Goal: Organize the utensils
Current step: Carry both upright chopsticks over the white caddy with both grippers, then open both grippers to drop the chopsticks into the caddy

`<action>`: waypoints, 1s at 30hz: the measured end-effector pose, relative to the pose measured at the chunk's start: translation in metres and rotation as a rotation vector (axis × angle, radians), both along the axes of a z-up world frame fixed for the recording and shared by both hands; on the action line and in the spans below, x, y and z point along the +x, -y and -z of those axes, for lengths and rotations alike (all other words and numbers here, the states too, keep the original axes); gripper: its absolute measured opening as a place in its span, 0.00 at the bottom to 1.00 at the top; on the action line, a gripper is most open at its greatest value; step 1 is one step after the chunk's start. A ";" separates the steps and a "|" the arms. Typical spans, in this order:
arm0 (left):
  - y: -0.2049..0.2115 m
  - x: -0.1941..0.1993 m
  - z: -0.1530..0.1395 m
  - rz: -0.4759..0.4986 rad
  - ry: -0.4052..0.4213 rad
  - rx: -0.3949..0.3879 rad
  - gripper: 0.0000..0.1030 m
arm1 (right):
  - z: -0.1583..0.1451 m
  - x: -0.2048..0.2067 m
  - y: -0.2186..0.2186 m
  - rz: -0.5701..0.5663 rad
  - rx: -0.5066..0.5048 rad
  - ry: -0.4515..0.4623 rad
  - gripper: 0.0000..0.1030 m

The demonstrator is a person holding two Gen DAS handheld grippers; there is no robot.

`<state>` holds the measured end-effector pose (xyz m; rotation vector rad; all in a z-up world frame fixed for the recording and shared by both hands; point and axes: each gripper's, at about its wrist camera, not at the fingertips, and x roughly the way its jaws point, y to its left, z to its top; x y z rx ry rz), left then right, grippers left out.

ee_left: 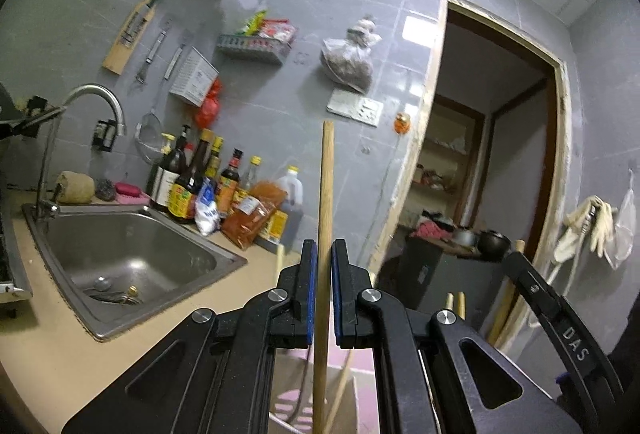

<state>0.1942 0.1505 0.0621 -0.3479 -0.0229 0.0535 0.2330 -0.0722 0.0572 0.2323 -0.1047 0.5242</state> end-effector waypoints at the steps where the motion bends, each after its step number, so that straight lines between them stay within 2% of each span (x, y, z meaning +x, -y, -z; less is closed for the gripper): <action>1: 0.001 0.002 0.000 0.011 -0.011 0.005 0.05 | 0.001 0.000 0.000 -0.004 -0.003 -0.002 0.06; 9: 0.010 0.009 0.007 0.076 -0.081 0.035 0.06 | 0.001 0.001 -0.001 -0.009 -0.021 -0.009 0.07; 12: 0.012 0.009 0.008 0.091 -0.095 0.049 0.06 | 0.001 0.001 -0.002 -0.009 -0.022 -0.010 0.13; 14: 0.013 0.009 0.009 0.096 -0.106 0.053 0.06 | 0.001 0.001 -0.002 -0.010 -0.020 -0.012 0.21; 19: 0.011 0.008 0.011 0.114 -0.122 0.045 0.07 | 0.001 -0.002 -0.001 -0.009 -0.027 -0.008 0.21; 25: 0.010 0.003 0.010 0.131 -0.126 0.031 0.17 | -0.002 -0.010 0.003 -0.002 -0.034 0.009 0.28; 27: 0.009 0.000 0.008 0.146 -0.126 0.021 0.28 | -0.004 -0.012 0.005 0.001 -0.032 0.013 0.33; 30: 0.012 -0.006 0.004 0.156 -0.131 0.026 0.31 | -0.005 -0.018 0.010 0.009 -0.038 0.013 0.40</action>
